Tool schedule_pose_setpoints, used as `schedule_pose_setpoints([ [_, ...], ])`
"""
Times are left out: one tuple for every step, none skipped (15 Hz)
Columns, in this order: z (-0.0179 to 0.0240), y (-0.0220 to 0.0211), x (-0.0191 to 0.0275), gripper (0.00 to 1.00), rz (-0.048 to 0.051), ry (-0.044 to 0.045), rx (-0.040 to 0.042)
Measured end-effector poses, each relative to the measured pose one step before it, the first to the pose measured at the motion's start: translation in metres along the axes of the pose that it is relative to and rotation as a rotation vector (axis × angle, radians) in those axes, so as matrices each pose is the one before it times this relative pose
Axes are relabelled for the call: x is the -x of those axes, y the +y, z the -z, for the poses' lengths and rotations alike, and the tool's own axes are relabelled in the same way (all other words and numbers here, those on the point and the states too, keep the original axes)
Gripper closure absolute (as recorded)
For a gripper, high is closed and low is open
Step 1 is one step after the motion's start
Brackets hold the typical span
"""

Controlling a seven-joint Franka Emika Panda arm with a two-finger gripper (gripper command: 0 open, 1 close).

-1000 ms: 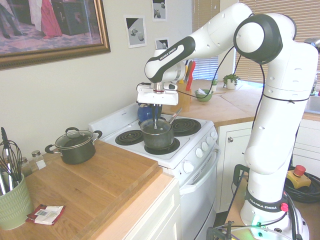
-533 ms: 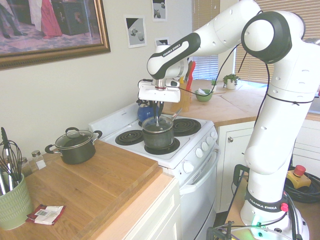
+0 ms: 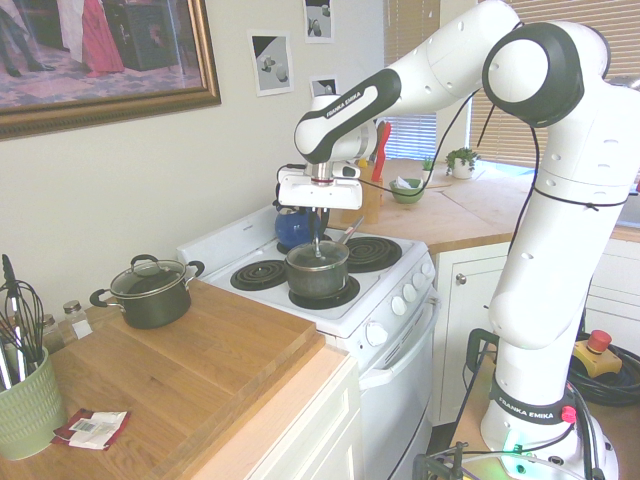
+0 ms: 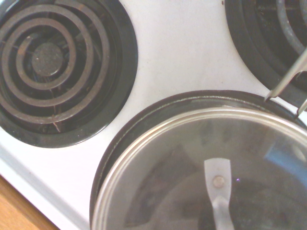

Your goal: Cover the lid of the pot

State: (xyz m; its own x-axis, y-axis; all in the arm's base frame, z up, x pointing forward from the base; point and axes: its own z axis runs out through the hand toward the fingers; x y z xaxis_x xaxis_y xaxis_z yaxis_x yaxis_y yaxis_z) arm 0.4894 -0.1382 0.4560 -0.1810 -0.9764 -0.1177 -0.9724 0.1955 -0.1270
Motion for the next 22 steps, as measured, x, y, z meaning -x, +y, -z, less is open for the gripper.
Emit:
schedule_pose_setpoints([
  [0.00047,-0.00041,-0.00070,1.00,-0.00125,0.00069,-0.00437],
  [0.00100,-0.00052,-0.00138,1.00,-0.00246,0.00072,-0.00481],
  [0.00186,-0.00096,-0.00120,1.00,-0.00212,0.00085,-0.00557],
  [0.00245,-0.00127,-0.00109,1.00,-0.00137,0.00071,-0.00568],
  [0.00263,-0.00150,-0.00002,1.00,0.00068,0.00049,-0.00578],
  [0.00206,-0.00123,0.00023,1.00,0.00179,0.00037,-0.00456],
  [0.00121,-0.00084,0.00057,1.00,0.00190,0.00018,-0.00262],
  [0.00068,-0.00086,0.00147,1.00,0.00305,0.00015,-0.00169],
  [-0.00024,-0.00064,0.00193,1.00,0.00389,-0.00008,0.00028],
  [-0.00140,-0.00055,0.00246,1.00,0.00473,-0.00026,0.00255],
  [-0.00270,-0.00058,0.00281,1.00,0.00535,-0.00011,0.00481],
  [-0.00353,-0.00067,0.00267,1.00,0.00508,0.00003,0.00576],
  [-0.00400,-0.00111,0.00175,1.00,0.00371,0.00117,0.00359],
  [-0.00341,-0.00109,0.00030,1.00,0.00199,0.00269,0.00134],
  [-0.00263,-0.00057,-0.00070,1.00,0.00079,0.00316,0.00275],
  [-0.00196,-0.00022,-0.00148,1.00,-0.00177,0.00158,0.00278],
  [-0.00130,-0.00005,-0.00122,1.00,-0.00230,0.00019,0.00236],
  [-0.00127,-0.00008,-0.00069,1.00,-0.00129,0.00015,0.00240],
  [-0.00133,-0.00006,-0.00090,1.00,-0.00150,0.00011,0.00243],
  [-0.00031,-0.00009,-0.00049,1.00,0.00028,0.00014,-0.00006],
  [-0.00018,-0.00004,-0.00006,1.00,0.00119,0.00004,0.00017],
  [-0.00004,0.00000,0.00001,0.00,0.00170,-0.00001,0.00008],
])
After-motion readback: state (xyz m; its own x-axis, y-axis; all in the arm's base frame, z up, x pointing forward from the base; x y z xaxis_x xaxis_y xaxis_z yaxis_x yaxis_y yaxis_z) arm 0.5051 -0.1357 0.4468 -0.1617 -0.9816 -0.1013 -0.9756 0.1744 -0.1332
